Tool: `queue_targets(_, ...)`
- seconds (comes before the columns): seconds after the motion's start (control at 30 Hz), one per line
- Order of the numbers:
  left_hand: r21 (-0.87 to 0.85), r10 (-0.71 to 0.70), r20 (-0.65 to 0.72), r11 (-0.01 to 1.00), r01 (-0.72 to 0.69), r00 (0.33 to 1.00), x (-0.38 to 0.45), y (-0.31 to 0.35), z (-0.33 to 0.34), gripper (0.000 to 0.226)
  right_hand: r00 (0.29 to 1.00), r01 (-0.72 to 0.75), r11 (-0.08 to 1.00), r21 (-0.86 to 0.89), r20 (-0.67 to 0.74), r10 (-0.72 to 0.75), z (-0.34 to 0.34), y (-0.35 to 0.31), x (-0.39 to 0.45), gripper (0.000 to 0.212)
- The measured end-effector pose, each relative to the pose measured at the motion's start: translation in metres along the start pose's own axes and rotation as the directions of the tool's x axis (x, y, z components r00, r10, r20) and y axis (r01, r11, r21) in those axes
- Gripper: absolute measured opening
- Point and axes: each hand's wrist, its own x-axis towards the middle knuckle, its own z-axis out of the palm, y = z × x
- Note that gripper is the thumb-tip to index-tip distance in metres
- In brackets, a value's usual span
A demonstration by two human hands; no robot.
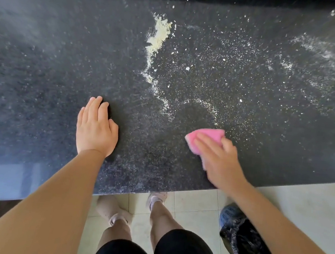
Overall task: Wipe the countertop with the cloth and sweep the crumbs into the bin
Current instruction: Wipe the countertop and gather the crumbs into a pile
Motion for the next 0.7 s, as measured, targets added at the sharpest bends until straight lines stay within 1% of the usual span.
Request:
queue_targets(0.03,0.004,0.0,-0.004,1.0,0.0,1.0,0.0,0.0,0.0,0.048,0.999,-0.031,0.999,-0.005,-0.022,0.031,0.0,0.015,0.011,0.072)
queue_targets(0.1,0.008,0.002,-0.009,1.0,-0.002,1.0,0.0,0.0,0.0,0.049,0.996,-0.059,0.998,-0.007,-0.073,0.059,-0.002,0.038,0.034,0.049)
queue_targets(0.13,0.009,0.005,-0.01,1.0,-0.005,1.0,0.0,0.0,0.001,0.049,0.994,-0.065,0.998,0.004,-0.092,0.065,-0.005,0.043,0.045,0.043)
queue_targets(0.2,0.016,0.011,-0.01,1.0,-0.011,1.0,0.0,-0.001,0.001,0.049,0.991,-0.045,0.998,0.041,-0.126,0.05,-0.01,0.04,0.058,0.046)
queue_targets(0.27,0.022,0.015,-0.011,1.0,-0.014,1.0,0.0,-0.001,0.001,0.048,0.985,0.027,0.996,0.083,-0.171,-0.013,-0.014,0.021,0.06,0.044)
queue_targets(0.3,0.024,0.014,-0.01,1.0,-0.014,1.0,0.0,-0.001,0.002,0.048,0.984,0.075,0.993,0.097,-0.171,-0.057,-0.013,0.009,0.056,0.043)
queue_targets(0.33,0.024,0.013,-0.009,1.0,-0.013,1.0,0.0,-0.001,0.002,0.048,0.981,0.126,0.987,0.102,-0.158,-0.109,-0.01,-0.003,0.05,0.042)
queue_targets(0.4,0.022,0.019,-0.014,1.0,-0.019,1.0,0.0,-0.001,0.002,0.047,0.975,0.212,0.972,0.101,-0.088,-0.204,0.002,-0.022,0.031,0.041)
queue_targets(0.47,0.019,0.017,-0.014,1.0,-0.017,1.0,-0.001,-0.001,0.002,0.046,0.969,0.247,0.963,0.105,-0.033,-0.245,0.014,-0.028,0.017,0.043)
queue_targets(0.57,0.026,0.018,-0.016,0.999,-0.018,1.0,0.0,-0.001,0.002,0.046,0.978,0.209,0.976,0.069,-0.032,-0.207,0.015,-0.012,0.023,0.042)
queue_targets(0.63,0.03,0.019,-0.013,0.999,-0.019,1.0,0.0,-0.001,0.003,0.047,0.992,0.116,0.991,0.062,-0.05,-0.113,0.011,0.009,0.038,0.043)
queue_targets(0.7,0.029,0.017,-0.017,0.999,-0.017,1.0,0.001,-0.002,0.002,0.047,0.995,-0.004,0.997,0.074,-0.103,0.012,0.004,0.033,0.054,0.043)
